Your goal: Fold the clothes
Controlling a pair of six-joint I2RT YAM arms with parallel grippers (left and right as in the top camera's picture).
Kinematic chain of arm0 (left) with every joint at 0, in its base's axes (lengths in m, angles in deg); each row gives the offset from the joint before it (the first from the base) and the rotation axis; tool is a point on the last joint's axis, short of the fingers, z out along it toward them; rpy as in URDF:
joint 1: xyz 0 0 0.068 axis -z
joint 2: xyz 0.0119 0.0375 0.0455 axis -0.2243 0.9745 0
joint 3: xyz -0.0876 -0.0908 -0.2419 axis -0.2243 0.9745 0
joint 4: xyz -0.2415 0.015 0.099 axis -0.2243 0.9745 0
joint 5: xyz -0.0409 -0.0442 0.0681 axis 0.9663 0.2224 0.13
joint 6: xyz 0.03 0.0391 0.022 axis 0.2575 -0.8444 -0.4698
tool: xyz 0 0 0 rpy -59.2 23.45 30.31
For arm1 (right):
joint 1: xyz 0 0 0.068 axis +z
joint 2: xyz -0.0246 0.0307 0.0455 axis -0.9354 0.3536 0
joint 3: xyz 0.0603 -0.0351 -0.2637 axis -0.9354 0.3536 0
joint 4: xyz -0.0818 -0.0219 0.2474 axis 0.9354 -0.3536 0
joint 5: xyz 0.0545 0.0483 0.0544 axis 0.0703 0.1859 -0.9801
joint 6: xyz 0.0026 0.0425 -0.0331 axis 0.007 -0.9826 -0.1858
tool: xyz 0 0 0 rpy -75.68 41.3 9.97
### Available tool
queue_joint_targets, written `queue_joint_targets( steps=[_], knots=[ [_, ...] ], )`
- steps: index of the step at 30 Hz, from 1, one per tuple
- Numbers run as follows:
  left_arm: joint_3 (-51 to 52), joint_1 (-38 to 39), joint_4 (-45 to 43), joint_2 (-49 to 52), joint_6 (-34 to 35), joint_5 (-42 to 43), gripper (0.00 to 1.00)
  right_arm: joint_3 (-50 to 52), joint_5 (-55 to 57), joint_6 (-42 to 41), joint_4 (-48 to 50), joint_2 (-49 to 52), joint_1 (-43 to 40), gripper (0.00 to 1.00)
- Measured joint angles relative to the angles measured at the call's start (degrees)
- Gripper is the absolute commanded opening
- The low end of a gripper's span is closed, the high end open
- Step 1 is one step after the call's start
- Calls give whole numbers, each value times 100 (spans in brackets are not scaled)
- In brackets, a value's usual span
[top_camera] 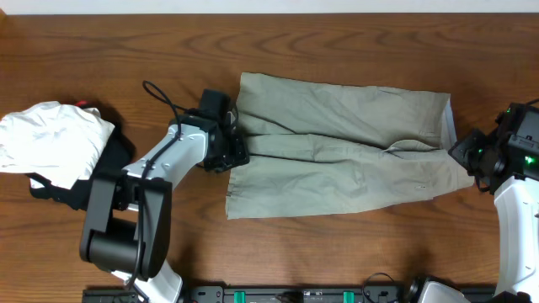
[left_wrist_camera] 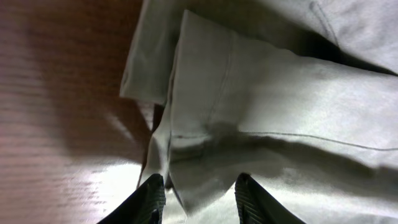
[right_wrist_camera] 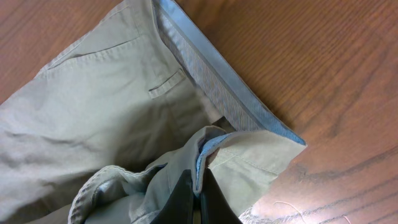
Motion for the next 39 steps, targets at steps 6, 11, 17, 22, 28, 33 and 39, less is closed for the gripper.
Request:
queue_joint_targets(
  steps=[6,11,17,22,28,33,39],
  knots=[
    [0,164,-87,155,28,-35,20,0,0,0,-4,0,0,1],
    [7,195,-92,175,46,-33,9,0,0,2,-17,0,0,1],
    [15,197,-90,170,39,-33,14,0,0,2,-20,0,0,1],
    [35,197,-79,35,20,-37,16,0,0,2,-20,0,0,1],
    [42,197,-79,-131,20,-37,17,0,0,2,-20,0,0,1],
    [44,197,-76,-131,20,-37,17,0,0,2,-22,0,0,1],
    [44,197,-79,-129,20,-74,17,0,0,0,-33,0,0,1]
  ],
)
